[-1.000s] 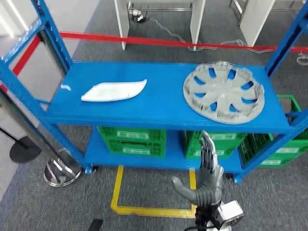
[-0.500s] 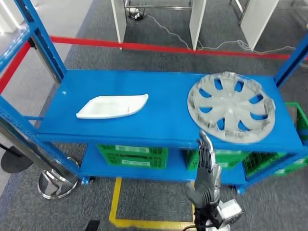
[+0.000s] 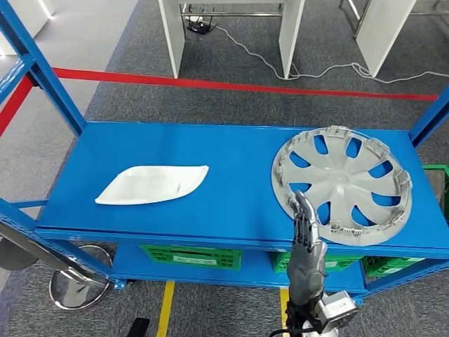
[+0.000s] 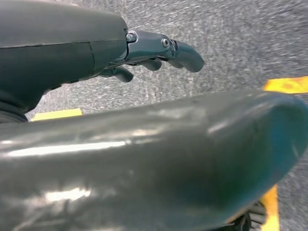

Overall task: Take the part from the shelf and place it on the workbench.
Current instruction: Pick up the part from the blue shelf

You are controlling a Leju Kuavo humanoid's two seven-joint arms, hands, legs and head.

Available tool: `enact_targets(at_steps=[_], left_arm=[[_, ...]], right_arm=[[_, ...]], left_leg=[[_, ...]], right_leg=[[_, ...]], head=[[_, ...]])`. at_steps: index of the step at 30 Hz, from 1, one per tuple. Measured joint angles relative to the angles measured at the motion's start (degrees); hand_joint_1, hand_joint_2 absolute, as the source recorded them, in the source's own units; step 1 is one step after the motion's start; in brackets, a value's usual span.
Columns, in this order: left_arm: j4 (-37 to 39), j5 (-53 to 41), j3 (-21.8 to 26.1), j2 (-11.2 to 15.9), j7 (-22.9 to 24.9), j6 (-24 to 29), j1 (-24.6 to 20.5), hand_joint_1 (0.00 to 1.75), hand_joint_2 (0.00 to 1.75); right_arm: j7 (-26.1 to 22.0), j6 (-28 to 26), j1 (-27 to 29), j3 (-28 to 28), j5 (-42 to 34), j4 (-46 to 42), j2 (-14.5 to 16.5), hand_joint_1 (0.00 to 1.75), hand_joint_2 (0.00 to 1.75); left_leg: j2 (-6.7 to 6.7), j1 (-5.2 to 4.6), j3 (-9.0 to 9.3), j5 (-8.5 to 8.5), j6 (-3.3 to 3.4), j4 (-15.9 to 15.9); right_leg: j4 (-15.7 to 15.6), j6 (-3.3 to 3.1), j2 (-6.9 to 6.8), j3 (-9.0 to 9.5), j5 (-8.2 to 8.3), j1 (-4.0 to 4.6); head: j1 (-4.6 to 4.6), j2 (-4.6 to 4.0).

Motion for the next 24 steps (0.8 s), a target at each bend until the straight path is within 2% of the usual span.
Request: enact_targets(at_steps=[1, 3, 4, 5, 6, 8, 10, 12, 14, 15, 16, 18, 19, 20, 21, 22, 24], left_arm=[[0.0, 0.0, 0.0, 0.0, -0.3, -0.1, -0.1, 0.0, 0.0], [0.0, -0.1, -0.2, 0.0, -0.7, -0.1, -0.1, 0.0, 0.0], [0.0, -0.2, -0.3, 0.0, -0.8, -0.2, 0.0, 0.0, 0.0], [0.0, -0.2, -0.4, 0.1, -0.8, -0.1, 0.1, 0.0, 0.0], [0.0, -0.2, -0.5, 0.1, -0.8, -0.1, 0.1, 0.0, 0.0], [0.0, -0.3, -0.8, 0.1, -0.8, -0.1, 0.2, 0.0, 0.0], [0.0, -0.3, -0.9, 0.2, -0.8, 0.0, 0.1, 0.0, 0.0], [0.0, -0.3, -1.1, 0.3, -0.9, 0.0, 0.2, 0.0, 0.0], [0.0, -0.3, -1.2, 0.3, -0.9, 0.1, 0.2, 0.0, 0.0], [0.0, -0.3, -1.2, 0.2, -0.9, 0.1, 0.1, 0.0, 0.0], [0.0, -0.3, -1.3, 0.2, -1.0, 0.0, 0.0, 0.0, 0.0], [0.0, -0.3, -1.4, 0.1, -1.1, -0.1, -0.1, 0.0, 0.0], [0.0, -0.3, -1.4, 0.1, -1.1, -0.2, -0.1, 0.0, 0.0], [0.0, -0.3, -1.4, 0.2, -1.1, -0.3, -0.1, 0.0, 0.0], [0.0, -0.3, -1.4, 0.2, -1.1, -0.4, -0.1, 0.0, 0.0], [0.0, -0.3, -1.4, 0.2, -1.1, -0.5, -0.1, 0.0, 0.0], [0.0, -0.3, -1.4, 0.2, -1.1, -0.7, -0.1, 0.0, 0.0]], right_arm=[[0.0, 0.0, 0.0, 0.0, 0.0, 0.0, 0.0, 0.0, 0.0], [0.0, 0.0, 0.1, -0.1, 0.1, -0.1, 0.0, 0.0, 0.0], [0.0, 0.0, 0.1, -0.1, 0.1, -0.1, 0.0, 0.0, 0.0], [0.0, 0.0, 0.2, -0.2, 0.1, -0.1, 0.0, 0.0, 0.0], [0.0, 0.0, 0.2, -0.2, 0.1, -0.1, 0.0, 0.0, 0.0], [0.0, 0.1, 0.2, -0.2, 0.2, 0.0, 0.0, 0.0, 0.0], [0.0, 0.1, 0.1, -0.2, 0.3, 0.0, 0.0, 0.0, 0.0], [0.0, 0.1, 0.1, -0.2, 0.4, 0.0, 0.0, 0.0, 0.0], [0.0, 0.1, 0.1, -0.2, 0.4, 0.0, 0.0, 0.0, 0.0], [0.0, 0.1, 0.0, -0.2, 0.4, 0.0, 0.0, 0.0, 0.0], [0.0, 0.1, -0.1, -0.2, 0.4, 0.0, 0.0, 0.0, 0.0], [0.0, 0.1, -0.1, -0.2, 0.5, 0.0, 0.0, 0.0, 0.0], [0.0, 0.1, -0.1, -0.2, 0.5, 0.0, 0.0, 0.0, 0.0], [0.0, 0.0, -0.1, -0.2, 0.4, 0.1, 0.0, 0.0, 0.0], [0.0, 0.0, -0.1, -0.2, 0.4, 0.1, 0.0, 0.0, 0.0], [0.0, 0.0, -0.1, -0.2, 0.4, 0.1, 0.0, 0.0, 0.0], [0.0, 0.0, -0.2, -0.2, 0.4, 0.1, 0.0, 0.0, 0.0]], left_leg=[[0.05, 0.07, -1.67, -0.33, -0.29, 2.9], [0.17, 0.14, -5.6, -2.94, -0.75, 9.6], [0.19, 0.17, -7.31, -3.95, -0.83, 11.6], [0.21, 0.17, -8.41, -3.87, -0.8, 12.1], [0.21, 0.14, -8.72, -2.38, -0.67, 10.9], [0.23, -0.05, -7.6, 3.23, -0.16, 4.6], [0.31, -0.49, -6.63, 5.76, 0.44, -0.7], [0.36, -0.76, -6.43, 5.53, 0.91, -2.4], [0.36, -0.48, -5.94, 6.05, 1.27, -3.2], [0.38, -0.31, -5.74, 6.08, 1.45, -3.4], [0.4, -0.16, -5.59, 6.14, 1.62, -3.6], [0.46, -0.1, -5.51, 6.11, 1.88, -3.7], [0.46, -0.1, -5.52, 6.06, 1.96, -3.6], [0.46, -0.1, -5.51, 6.0, 2.0, -3.6], [0.43, -0.08, -5.49, 5.95, 2.01, -3.6], [0.39, -0.05, -5.45, 5.92, 1.99, -3.6], [0.28, -0.12, -5.43, 5.83, 1.72, -3.4]], right_leg=[[-0.5, -0.2, -0.06, 0.66, -0.15, -0.14], [-1.1, -0.64, -0.1, 1.75, -0.8, -0.17], [-1.1, -0.79, -0.05, 2.3, -1.25, -0.13], [-1.1, -0.88, 0.03, 2.93, -1.74, -0.09], [-1.1, -0.91, 0.13, 3.63, -2.22, -0.06], [-1.2, -0.83, 0.26, 4.87, -3.17, -0.03], [-1.1, -0.43, 0.32, 5.52, -3.94, 0.03], [-1.2, 0.27, 0.35, 5.48, -4.61, 0.16], [-1.0, 0.96, 0.31, 5.47, -5.45, 0.27], [0.0, 1.28, 0.28, 5.17, -6.38, 0.27], [2.1, 1.6, 0.26, 4.21, -7.82, 0.22], [9.3, 2.11, 0.25, 0.44, -11.46, 0.01], [12.6, 2.28, 0.24, -1.48, -12.56, -0.1], [14.3, 2.41, 0.23, -2.77, -12.51, -0.19], [13.9, 2.5, 0.22, -3.07, -11.22, -0.27], [11.3, 2.56, 0.21, -2.34, -9.0, -0.37], [3.8, 2.5, 0.21, 0.56, -4.47, -0.5]], head=[[-0.08, 0.0], [-0.19, 0.0], [-0.17, 0.0], [-0.18, 0.0], [-0.18, 0.0], [-0.15, 0.0], [-0.21, 0.0], [-0.37, 0.0], [-0.46, 0.0], [-0.4, 0.0], [-0.34, 0.0], [-0.25, 0.0], [-0.26, 0.0], [-0.26, 0.0], [-0.26, 0.0], [-0.25, 0.0], [-0.25, 0.0]])
